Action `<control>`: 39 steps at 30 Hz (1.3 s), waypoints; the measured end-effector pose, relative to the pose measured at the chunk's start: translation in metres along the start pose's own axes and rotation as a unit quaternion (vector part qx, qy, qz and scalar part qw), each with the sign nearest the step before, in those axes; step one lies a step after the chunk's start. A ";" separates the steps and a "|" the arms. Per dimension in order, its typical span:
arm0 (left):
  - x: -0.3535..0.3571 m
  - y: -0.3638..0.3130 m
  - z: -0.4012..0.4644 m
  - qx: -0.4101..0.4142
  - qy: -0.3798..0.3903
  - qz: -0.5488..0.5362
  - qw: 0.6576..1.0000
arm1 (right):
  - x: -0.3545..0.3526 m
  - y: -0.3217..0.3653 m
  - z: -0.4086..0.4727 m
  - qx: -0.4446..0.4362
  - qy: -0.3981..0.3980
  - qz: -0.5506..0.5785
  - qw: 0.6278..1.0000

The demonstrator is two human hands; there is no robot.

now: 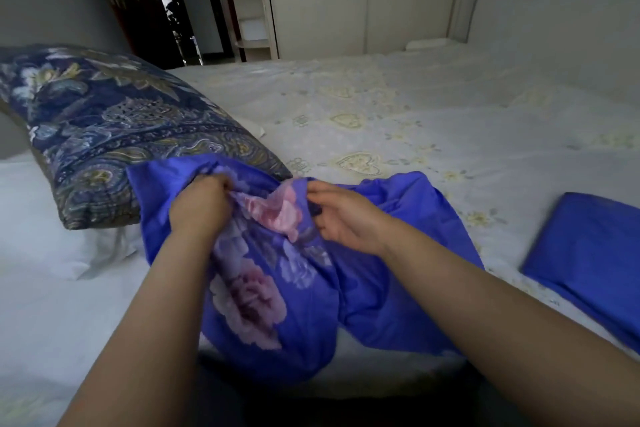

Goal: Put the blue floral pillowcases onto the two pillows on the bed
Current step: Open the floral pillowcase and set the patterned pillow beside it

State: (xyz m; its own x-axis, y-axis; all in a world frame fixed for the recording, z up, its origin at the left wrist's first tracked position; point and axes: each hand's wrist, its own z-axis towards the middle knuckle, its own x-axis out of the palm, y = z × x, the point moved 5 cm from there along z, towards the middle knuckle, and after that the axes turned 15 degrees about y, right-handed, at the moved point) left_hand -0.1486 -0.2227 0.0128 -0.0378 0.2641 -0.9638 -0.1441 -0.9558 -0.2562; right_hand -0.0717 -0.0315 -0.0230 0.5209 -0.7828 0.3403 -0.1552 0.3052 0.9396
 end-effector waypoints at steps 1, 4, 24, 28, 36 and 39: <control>-0.005 -0.012 -0.003 0.017 -0.020 -0.012 1.000 | 0.007 -0.004 0.005 0.010 0.023 0.006 1.000; 0.000 -0.062 -0.012 0.073 0.093 -0.100 0.988 | 0.017 -0.010 0.013 0.031 -0.007 -0.030 0.999; -0.039 -0.017 0.034 0.018 0.091 -0.300 0.949 | -0.019 -0.038 0.009 0.051 -0.124 -0.747 0.651; -0.018 -0.003 0.033 -0.002 0.102 -0.156 0.983 | -0.035 -0.061 0.020 0.266 -0.034 -0.637 0.722; -0.062 -0.001 -0.005 0.092 -0.249 -0.004 0.964 | 0.020 0.034 0.046 -0.157 -0.242 -0.665 0.689; -0.082 0.038 0.006 -0.047 -0.213 0.034 0.975 | 0.012 0.039 0.094 -0.079 -0.204 -0.503 0.836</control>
State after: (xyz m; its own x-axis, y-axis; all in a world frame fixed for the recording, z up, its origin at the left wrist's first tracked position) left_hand -0.1574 -0.2801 0.0825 -0.4549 0.2096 -0.8655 -0.0369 -0.9755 -0.2168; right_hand -0.1505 -0.0803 0.0216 -0.0140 -0.7962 -0.6049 0.3197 -0.5768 0.7517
